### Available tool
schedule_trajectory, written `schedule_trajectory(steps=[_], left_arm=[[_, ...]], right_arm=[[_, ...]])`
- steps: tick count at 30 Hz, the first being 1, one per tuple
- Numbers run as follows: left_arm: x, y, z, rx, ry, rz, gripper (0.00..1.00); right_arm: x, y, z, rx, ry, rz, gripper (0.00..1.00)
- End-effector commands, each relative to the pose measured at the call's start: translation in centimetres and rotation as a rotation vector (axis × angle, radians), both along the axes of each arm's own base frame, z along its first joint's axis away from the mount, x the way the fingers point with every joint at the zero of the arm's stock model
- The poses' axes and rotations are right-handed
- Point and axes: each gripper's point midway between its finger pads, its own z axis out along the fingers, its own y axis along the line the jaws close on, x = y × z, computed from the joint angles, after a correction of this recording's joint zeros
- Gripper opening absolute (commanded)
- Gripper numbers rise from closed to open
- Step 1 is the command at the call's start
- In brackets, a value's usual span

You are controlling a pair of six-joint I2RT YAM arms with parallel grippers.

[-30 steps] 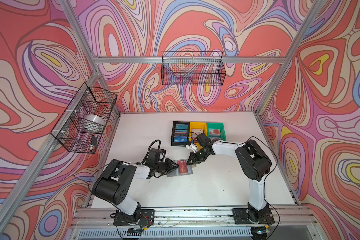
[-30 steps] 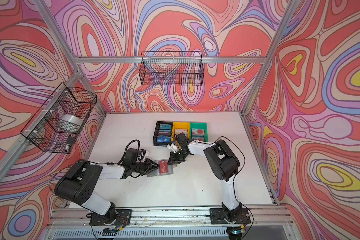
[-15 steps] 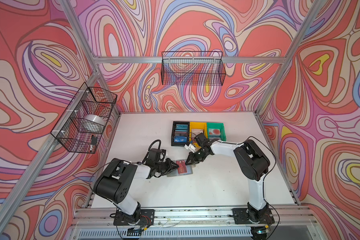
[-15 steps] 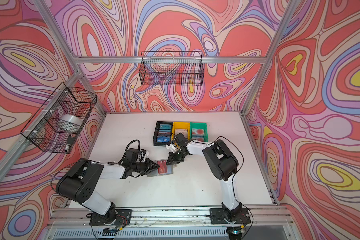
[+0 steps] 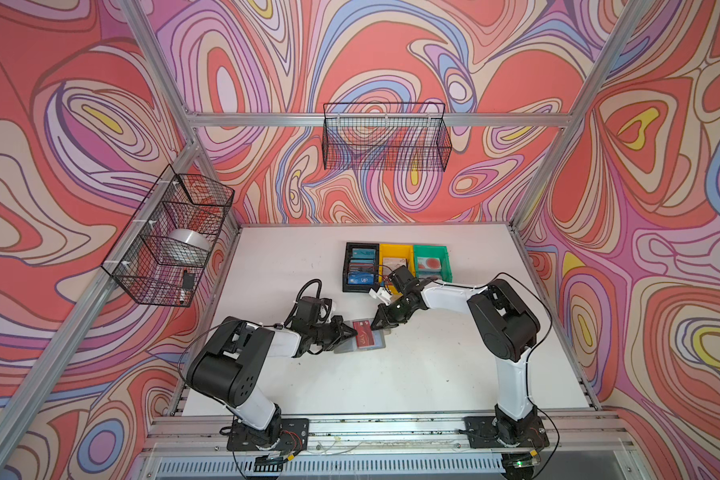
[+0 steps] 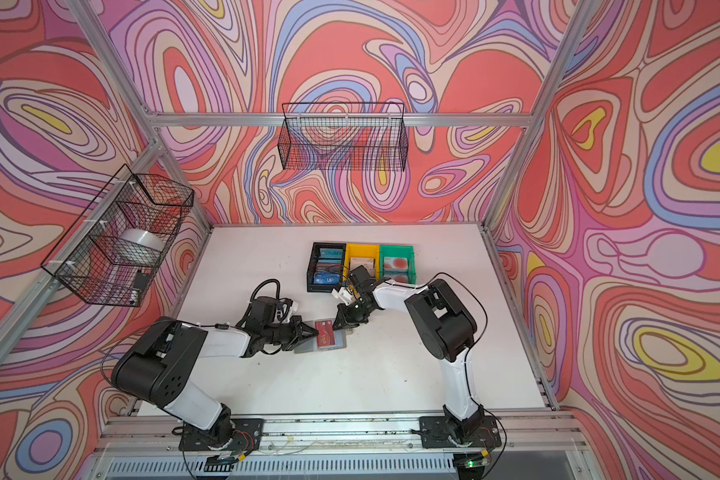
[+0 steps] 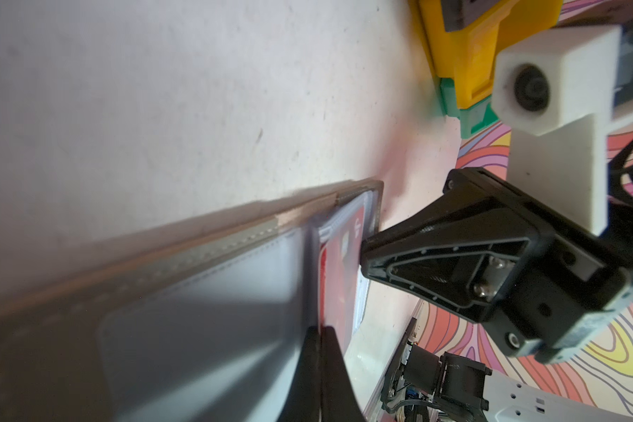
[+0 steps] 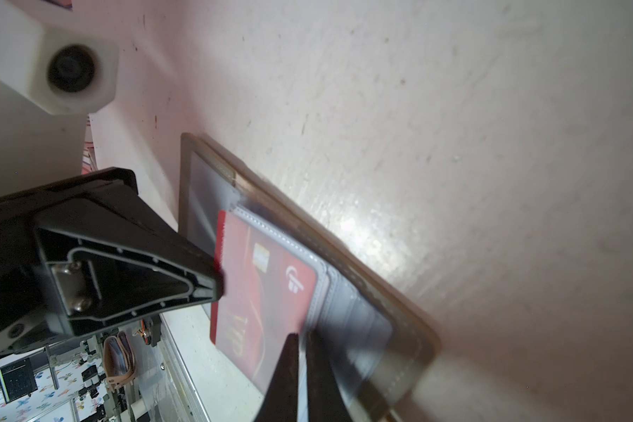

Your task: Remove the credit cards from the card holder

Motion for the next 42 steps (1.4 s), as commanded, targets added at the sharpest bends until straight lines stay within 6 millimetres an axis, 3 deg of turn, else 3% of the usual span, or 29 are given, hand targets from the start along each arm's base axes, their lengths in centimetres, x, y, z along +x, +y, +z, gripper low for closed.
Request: schedule_trajectory(steps=[1, 28, 42], left_arm=[[-0.2, -0.1, 0.3, -0.014, -0.016, -0.002, 0.00], [-1.8, 0.8, -1.0, 0.014, 0.010, 0.015, 0.00], [-2.3, 1.2, -1.4, 0.024, 0.024, 0.025, 0.18]], right_arm=[[-1.5, -1.1, -3.2, -0.093, 0.063, -0.008, 0.10], [-1.9, -1.4, -3.9, -0.111, 0.097, -0.028, 0.10], [-2.0, -1.2, -3.8, -0.101, 0.109, -0.030, 0.10]])
